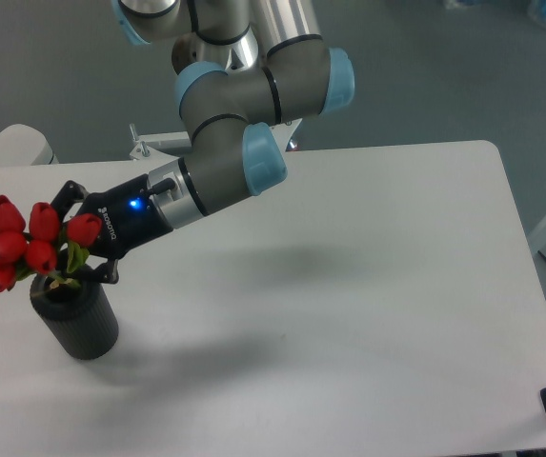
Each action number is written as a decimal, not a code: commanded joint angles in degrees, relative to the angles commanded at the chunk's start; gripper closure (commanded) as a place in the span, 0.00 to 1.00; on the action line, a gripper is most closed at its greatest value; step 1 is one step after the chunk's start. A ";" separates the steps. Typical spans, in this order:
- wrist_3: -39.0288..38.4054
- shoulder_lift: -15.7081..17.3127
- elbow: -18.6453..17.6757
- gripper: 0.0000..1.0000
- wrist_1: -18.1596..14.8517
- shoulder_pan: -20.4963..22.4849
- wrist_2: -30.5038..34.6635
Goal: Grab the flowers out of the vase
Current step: 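Close the gripper on the tulip stems just above the vase, then lift the gripped tulips up out of the black vase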
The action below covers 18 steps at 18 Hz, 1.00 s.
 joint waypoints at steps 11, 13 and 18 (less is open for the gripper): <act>-5.09 0.53 4.83 0.78 0.00 -0.53 -2.46; -6.59 0.26 6.58 0.78 0.00 -0.35 -2.90; -7.12 -0.18 8.61 0.78 -0.09 0.70 -5.36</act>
